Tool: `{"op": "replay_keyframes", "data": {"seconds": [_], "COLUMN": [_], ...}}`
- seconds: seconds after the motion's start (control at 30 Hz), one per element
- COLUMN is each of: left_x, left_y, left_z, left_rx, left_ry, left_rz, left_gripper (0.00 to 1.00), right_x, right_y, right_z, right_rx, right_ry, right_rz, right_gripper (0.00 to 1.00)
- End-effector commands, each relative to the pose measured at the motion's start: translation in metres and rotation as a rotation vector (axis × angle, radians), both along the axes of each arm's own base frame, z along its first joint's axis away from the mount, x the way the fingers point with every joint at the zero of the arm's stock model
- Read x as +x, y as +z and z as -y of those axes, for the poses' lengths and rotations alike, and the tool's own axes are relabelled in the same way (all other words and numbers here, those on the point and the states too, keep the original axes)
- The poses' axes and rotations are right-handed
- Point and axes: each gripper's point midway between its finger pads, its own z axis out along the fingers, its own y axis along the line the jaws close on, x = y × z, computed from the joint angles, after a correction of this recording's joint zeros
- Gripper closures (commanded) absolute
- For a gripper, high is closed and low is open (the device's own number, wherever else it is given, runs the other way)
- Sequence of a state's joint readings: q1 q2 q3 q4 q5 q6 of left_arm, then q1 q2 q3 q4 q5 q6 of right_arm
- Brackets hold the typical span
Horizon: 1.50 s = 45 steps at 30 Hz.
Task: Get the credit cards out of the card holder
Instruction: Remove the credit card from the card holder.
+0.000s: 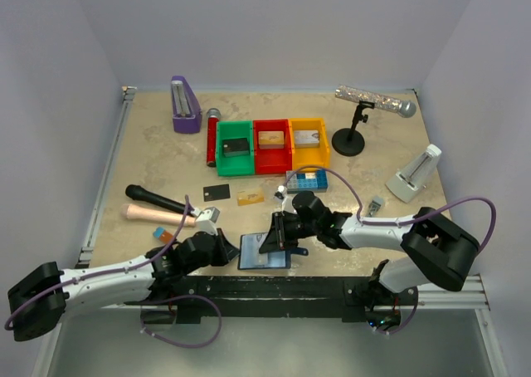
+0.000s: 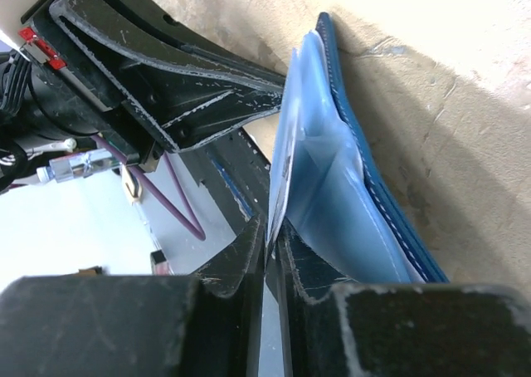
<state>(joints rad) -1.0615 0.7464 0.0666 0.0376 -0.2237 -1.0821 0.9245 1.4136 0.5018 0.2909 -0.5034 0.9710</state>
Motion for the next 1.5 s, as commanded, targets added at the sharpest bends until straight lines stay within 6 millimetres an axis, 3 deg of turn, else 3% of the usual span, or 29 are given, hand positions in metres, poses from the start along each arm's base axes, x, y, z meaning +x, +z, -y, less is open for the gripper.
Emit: {"op": "replay_keyframes", "data": {"seconds": [0.0, 0.33, 0.53, 0.8, 1.07, 1.3, 1.47], "left_x": [-0.005, -0.004, -0.002, 0.003, 0.014, 0.015, 0.016], "left_y": [-0.024, -0.026, -0.026, -0.018, 0.004, 0.009, 0.025], "left_z": [-0.019, -0.026, -0.029, -0.032, -0.035, -0.033, -0.027], "left_rx": [0.054, 0.075, 0.077, 0.090, 0.111, 0.091, 0.028], "left_ry": [0.027, 0.056, 0.073, 0.102, 0.134, 0.135, 0.130], "left_rz": [-0.018, -0.020, -0.014, -0.003, 0.050, 0.054, 0.079], "left_gripper": [1.00, 1.00, 1.00, 1.00, 1.00, 1.00, 0.98], "right_x": [0.006, 0.011, 0.014, 0.023, 0.028, 0.026, 0.023], "right_y": [0.010, -0.004, -0.010, -0.004, 0.023, 0.025, 0.021], "right_z": [-0.003, 0.007, 0.016, 0.033, 0.053, 0.049, 0.041], "right_rx": [0.023, -0.029, -0.061, -0.131, -0.167, -0.157, -0.161], "right_ry": [-0.011, -0.038, -0.060, -0.096, -0.122, -0.087, -0.059], "right_rz": [0.050, 0.030, 0.014, 0.047, 0.114, 0.117, 0.098], "right_gripper": [0.88, 1.00, 1.00, 1.00, 1.00, 1.00, 1.00]}}
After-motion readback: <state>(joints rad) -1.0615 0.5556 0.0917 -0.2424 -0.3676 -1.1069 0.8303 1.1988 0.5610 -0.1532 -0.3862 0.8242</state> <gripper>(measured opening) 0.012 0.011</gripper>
